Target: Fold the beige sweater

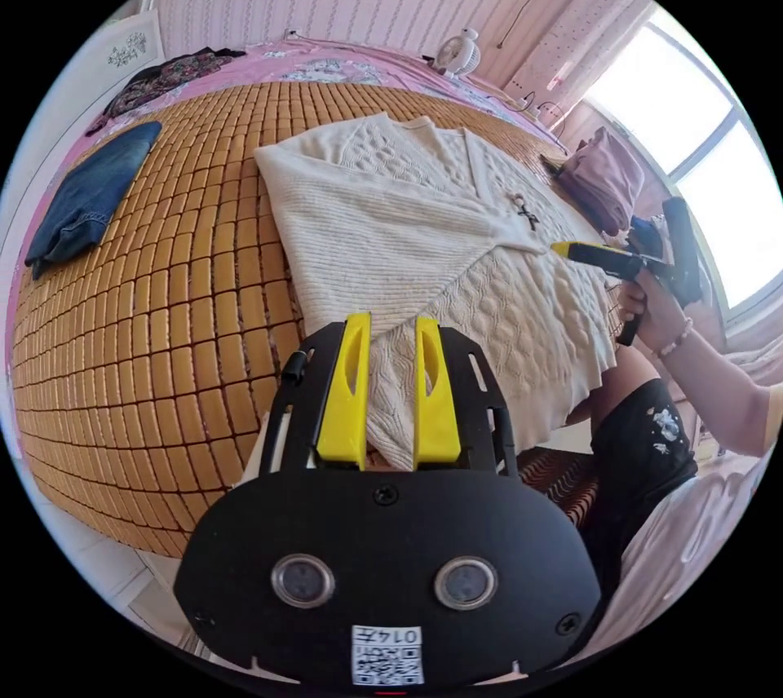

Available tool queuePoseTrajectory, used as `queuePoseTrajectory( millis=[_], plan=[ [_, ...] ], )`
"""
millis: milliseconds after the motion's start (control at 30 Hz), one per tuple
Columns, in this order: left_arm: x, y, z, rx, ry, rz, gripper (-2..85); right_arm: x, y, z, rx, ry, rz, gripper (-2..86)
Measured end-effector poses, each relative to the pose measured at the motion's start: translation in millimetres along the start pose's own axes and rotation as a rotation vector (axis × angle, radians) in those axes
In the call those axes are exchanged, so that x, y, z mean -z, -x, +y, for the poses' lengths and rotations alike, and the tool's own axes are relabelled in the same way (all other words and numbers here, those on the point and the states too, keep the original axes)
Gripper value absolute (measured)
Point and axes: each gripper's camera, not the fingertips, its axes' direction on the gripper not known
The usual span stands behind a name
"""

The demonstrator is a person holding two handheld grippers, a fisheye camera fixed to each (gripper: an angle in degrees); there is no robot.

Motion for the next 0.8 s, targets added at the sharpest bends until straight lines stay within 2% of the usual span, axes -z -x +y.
queuePoseTrajectory(
  millis=[100, 167, 233, 367, 500, 633, 700, 800],
  plan=[
    [-22.3, -11.7, 6.8, -0.048, -0.016, -0.103, 4.8, -21.1, -6.9, -20.2, -0.039, 0.116, 0.044, 6.0],
    [-32.7, -20.8, 10.1, -0.082, -0.021, -0.155, 2.1, -14.7, -2.2, -25.6, 0.037, 0.132, 0.044, 3.3],
    [-39.0, -23.4, 10.7, -0.104, -0.017, -0.170, 0.4, -7.4, 1.1, -33.2, 0.124, 0.213, 0.053, 1.8],
    [-48.2, -16.3, 4.6, -0.093, -0.004, -0.137, -0.7, 26.8, -4.4, -49.8, 0.189, 0.223, -0.012, 0.9],
    [-43.3, -20.5, -3.0, -0.117, -0.046, -0.141, -0.8, 95.8, -11.3, -81.2, 0.227, 0.080, -0.243, 0.7],
    [-22.0, -41.4, -18.1, -0.147, -0.136, -0.111, 0.1, 176.1, -18.4, -82.9, 0.295, -0.169, -0.258, 0.8],
    [-12.7, -56.7, -23.1, -0.183, -0.185, -0.061, 1.0, 195.1, -36.8, -70.5, 0.266, -0.213, -0.202, 1.1],
    [-20.3, -76.4, -29.0, -0.220, -0.200, 0.036, 2.4, 182.4, -83.2, -35.3, 0.099, -0.179, 0.129, 2.0]
  ],
)
